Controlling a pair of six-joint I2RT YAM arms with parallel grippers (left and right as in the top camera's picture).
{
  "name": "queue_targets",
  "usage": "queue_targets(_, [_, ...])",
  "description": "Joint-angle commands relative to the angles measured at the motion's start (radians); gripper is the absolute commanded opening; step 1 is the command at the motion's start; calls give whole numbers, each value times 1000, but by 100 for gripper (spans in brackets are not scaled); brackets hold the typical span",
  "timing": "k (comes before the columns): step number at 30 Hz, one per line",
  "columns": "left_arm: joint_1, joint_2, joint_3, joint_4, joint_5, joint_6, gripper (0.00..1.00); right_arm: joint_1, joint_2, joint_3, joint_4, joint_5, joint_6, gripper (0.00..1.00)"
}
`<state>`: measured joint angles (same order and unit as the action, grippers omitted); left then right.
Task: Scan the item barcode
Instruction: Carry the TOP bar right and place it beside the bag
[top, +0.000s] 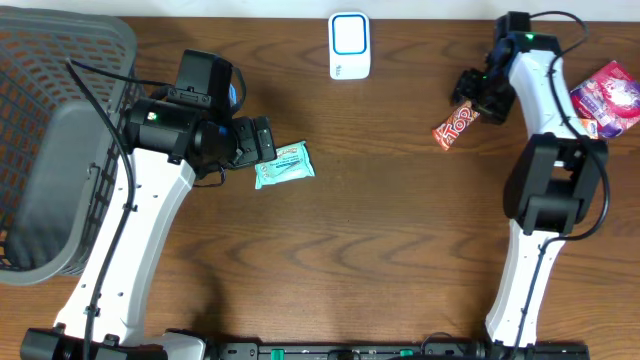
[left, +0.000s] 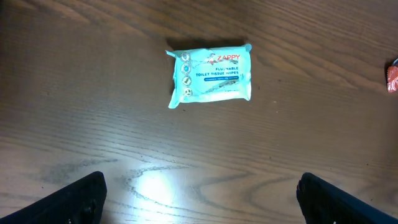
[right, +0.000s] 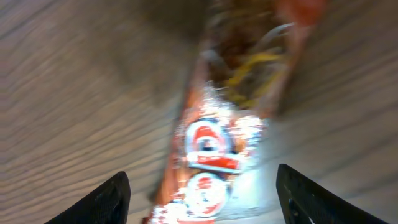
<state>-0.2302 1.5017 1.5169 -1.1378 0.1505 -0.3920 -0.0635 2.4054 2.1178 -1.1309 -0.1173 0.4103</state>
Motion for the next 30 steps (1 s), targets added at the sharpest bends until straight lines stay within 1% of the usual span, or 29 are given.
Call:
queue_targets(1, [2,1,5,-2,-10,3,98,34,-35,-14,-4,38,78,71])
queue_targets(3, [2,1,5,-2,-10,3,98,50,-35,-39,-1,108,126,71])
queue_targets(6, [2,1,5,-3,-10,3,98,66,-35,-90,22,200,157,71])
queue_targets(9, [2,1,5,-2,-10,3,98,83,-32,-179,85,229,169,70])
queue_targets(10, [2,1,5,-3,-10,3,98,84,-32,-203,105,229,180,69])
queue_targets(12, [2,1,5,-2,-10,3,98,82,-32,-270,172,228,180,61])
queue_targets(13, [2,1,5,-2,-10,3,98,81,-32,-282,180,228,180,52])
queue_targets(14, [2,1,5,-2,-10,2,98,76,-32,-290,181,228,181,34])
queue_targets(15, [2,1,5,-2,-10,3,98,73,-32,-291,181,228,180,19])
queue_targets(16, [2,1,5,-3,-10,3,98,70,-32,-290,181,228,180,8])
queue_targets(17, [2,1,5,-3,-10,3,98,63,-35,-285,178,228,179,1])
queue_targets(19, [2,1,5,-2,-10,3,98,49,-37,-268,172,228,169,1])
queue_targets(22, [2,1,5,-2,-10,3,98,18,-42,-218,156,230,82,1])
queue_targets(24, [2,1,5,-2,-10,3,98,-6,-43,-160,116,260,25,1])
queue_targets(28, [2,1,5,-3,-10,3,98,-63,-43,-3,5,364,15,1])
queue_targets(30, [2,1,5,-2,-10,3,98,-89,-43,61,-24,385,-22,1])
